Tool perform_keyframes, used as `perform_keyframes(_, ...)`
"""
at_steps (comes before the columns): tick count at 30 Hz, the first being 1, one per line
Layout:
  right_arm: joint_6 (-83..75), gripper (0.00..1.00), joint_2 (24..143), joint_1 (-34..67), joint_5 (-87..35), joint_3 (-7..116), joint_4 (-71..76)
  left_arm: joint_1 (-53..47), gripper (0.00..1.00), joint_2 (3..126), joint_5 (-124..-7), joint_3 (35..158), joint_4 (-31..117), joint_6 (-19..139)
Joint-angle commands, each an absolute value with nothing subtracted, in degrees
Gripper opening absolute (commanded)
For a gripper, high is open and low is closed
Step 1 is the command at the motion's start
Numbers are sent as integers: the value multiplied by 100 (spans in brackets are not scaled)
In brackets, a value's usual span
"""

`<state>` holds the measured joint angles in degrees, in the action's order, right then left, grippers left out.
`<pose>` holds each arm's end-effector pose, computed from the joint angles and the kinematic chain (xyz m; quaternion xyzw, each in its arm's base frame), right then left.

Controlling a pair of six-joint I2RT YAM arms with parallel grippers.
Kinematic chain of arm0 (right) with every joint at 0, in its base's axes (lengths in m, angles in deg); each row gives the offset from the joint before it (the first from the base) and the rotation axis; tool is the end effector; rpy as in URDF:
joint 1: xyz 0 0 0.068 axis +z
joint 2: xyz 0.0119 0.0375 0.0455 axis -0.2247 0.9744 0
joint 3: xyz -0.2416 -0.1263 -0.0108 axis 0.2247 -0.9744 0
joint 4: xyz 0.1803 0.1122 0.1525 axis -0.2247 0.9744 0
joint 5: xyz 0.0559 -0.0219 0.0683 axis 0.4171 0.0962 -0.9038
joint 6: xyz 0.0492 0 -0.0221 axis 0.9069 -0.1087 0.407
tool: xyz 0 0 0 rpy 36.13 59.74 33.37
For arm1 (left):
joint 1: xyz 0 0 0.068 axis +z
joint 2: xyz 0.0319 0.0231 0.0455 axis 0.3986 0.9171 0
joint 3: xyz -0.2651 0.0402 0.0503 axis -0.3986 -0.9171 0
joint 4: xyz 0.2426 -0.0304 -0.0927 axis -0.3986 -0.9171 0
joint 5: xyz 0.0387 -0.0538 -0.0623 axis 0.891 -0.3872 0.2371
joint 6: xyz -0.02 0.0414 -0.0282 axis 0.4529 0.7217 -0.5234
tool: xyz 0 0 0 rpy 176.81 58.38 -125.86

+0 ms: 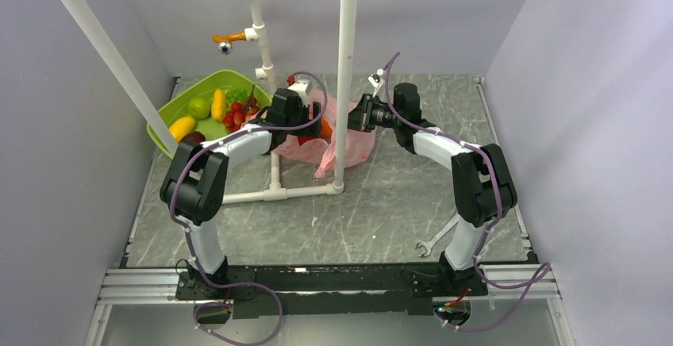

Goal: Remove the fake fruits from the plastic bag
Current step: Adjust the plastic bag at the center of the board, then take out the fake fruit from the plastic bag.

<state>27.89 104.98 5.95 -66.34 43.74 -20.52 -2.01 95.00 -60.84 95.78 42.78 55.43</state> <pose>0.3720 0.1557 0.2425 -0.1209 0.7573 0.5512 0.3286 0.3789 -0.1830 0.2186 0.0836 0.8734 -0.1961 0.4378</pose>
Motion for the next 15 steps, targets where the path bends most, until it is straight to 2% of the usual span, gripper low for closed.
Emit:
perform_keyframes(1, 2672, 0, 10345, 603, -6652, 4478, -2181, -415, 82, 9714, -5257, 9878, 3933, 6107)
perform_keyframes(12, 2695, 0, 10396, 595, -6673, 4447, -2199, -432, 83, 10391, -4905, 10570, 3053, 6156)
perform_keyframes(15, 2696, 0, 10396, 596, -6673, 4450, -2192, -434, 80, 10478, -4949, 10657, 3032, 6236)
